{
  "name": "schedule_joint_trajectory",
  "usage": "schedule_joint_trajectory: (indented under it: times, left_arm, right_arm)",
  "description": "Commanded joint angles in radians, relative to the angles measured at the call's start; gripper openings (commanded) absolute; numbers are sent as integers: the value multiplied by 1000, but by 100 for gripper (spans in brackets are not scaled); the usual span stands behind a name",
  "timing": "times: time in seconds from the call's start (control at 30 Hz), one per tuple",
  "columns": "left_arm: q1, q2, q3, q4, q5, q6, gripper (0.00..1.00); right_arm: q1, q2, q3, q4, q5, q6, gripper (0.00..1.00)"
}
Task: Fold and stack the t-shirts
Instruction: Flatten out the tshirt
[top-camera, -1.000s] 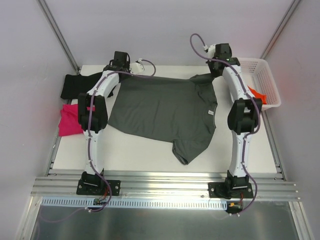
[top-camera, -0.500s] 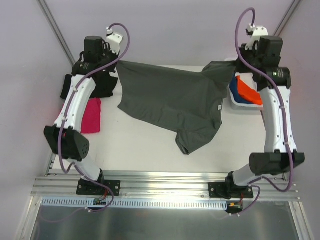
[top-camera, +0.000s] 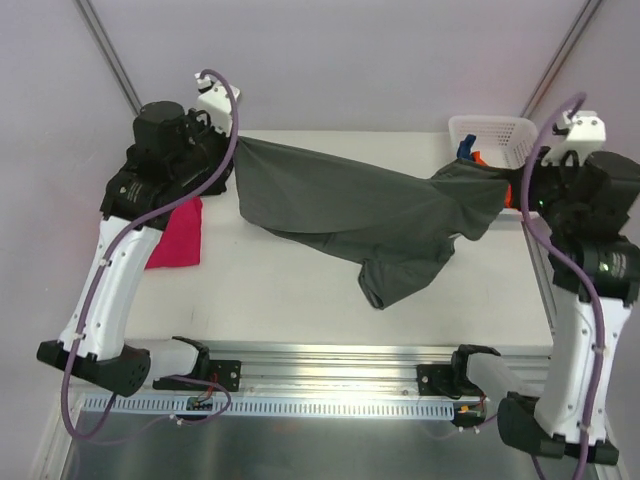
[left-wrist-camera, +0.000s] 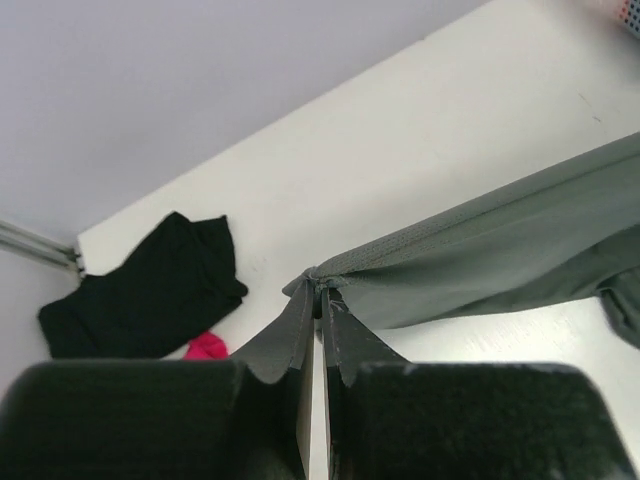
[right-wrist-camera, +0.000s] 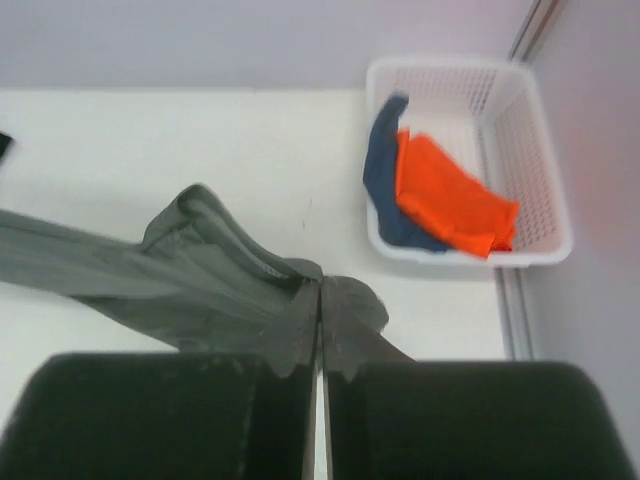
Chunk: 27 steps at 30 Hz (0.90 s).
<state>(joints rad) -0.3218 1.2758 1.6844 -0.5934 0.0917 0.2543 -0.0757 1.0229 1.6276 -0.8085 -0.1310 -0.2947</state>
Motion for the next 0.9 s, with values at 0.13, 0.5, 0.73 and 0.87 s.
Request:
schedule_joint_trajectory:
  times: [0.13, 0.5, 0.73, 0.87]
  left_arm:
    - [0, -177, 2, -57, -33, 68, 0]
    - [58, -310, -46, -97, -20, -1, 0]
    - [58, -130, -14, -91, -21, 79, 0]
    - [58, -32, -26, -71, -24, 88, 0]
  right_arm:
    - [-7, -182, 234, -188, 68, -43, 1]
    - [-7, -189, 316, -197, 80, -66, 0]
    - [-9, 43, 273, 29, 123, -144, 1]
    - [-12, 159, 206, 146, 123, -185, 1]
